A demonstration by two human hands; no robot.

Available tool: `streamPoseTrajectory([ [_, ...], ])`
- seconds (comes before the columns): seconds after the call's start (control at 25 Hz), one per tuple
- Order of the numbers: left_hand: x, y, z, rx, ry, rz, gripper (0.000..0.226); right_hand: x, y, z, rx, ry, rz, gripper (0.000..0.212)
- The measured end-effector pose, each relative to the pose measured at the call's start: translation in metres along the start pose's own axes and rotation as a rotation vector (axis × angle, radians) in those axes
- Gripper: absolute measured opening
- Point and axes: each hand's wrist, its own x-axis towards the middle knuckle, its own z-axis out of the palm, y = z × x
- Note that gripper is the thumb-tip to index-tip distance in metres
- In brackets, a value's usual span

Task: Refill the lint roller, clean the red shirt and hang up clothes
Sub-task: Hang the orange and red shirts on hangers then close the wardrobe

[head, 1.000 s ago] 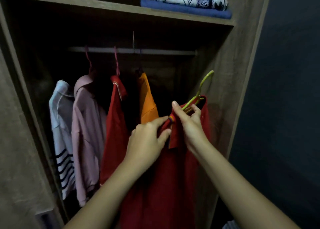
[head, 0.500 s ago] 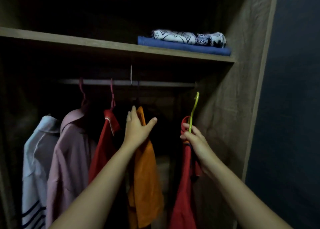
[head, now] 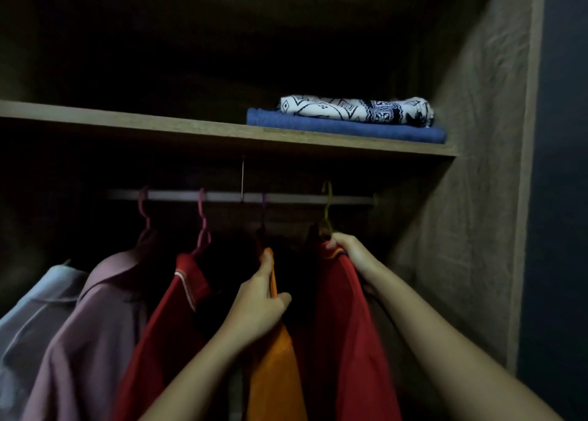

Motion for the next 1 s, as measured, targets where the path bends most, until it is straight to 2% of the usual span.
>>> streamPoseTrajectory([
  [0.12, 0.000, 0.002, -0.002, 0.025, -0.018, -0.014, 0.082, 0.031, -0.004, -0.006, -0.079, 0.042, -0.028, 0.033],
  [0.32, 0.005, -0.001, -0.004, 0.041, -0.038, -0.001, 0.083, 0.052, 0.022, 0.002, -0.158, 0.043, 0.031, 0.031],
  [0.44, 0.005, -0.005, -0.003, 0.041, -0.042, 0.009, 0.085, 0.049, 0.039, 0.006, -0.117, 0.038, 0.112, 0.028],
  [0.52, 0.006, -0.006, -0.005, 0.055, -0.036, 0.022, 0.083, 0.046, 0.035, 0.005, -0.155, 0.001, 0.096, 0.028],
  [0.6, 0.004, -0.007, -0.007, 0.072, -0.033, 0.047, 0.080, 0.042, 0.029, 0.002, -0.217, -0.041, 0.038, 0.040],
  [0.68, -0.007, -0.007, -0.014, 0.071, 0.000, 0.111, 0.078, 0.027, 0.023, 0.000, -0.318, 0.034, -0.024, 0.071],
  [0.76, -0.019, -0.009, -0.026, 0.098, 0.072, 0.190, 0.075, 0.006, 0.014, 0.003, -0.413, 0.215, -0.185, 0.060],
  [0.84, -0.029, -0.015, -0.040, 0.136, 0.158, 0.265, 0.067, -0.023, 0.001, 0.013, -0.437, 0.302, -0.404, 0.048],
  [0.96, -0.046, -0.026, -0.053, 0.177, 0.220, 0.346, 0.055, -0.078, 0.000, 0.045, -0.436, 0.254, -0.657, 0.049],
  [1.0, -0.054, -0.034, -0.057, 0.205, 0.225, 0.358, 0.052, -0.098, 0.009, 0.062, -0.470, 0.224, -0.680, 0.047],
])
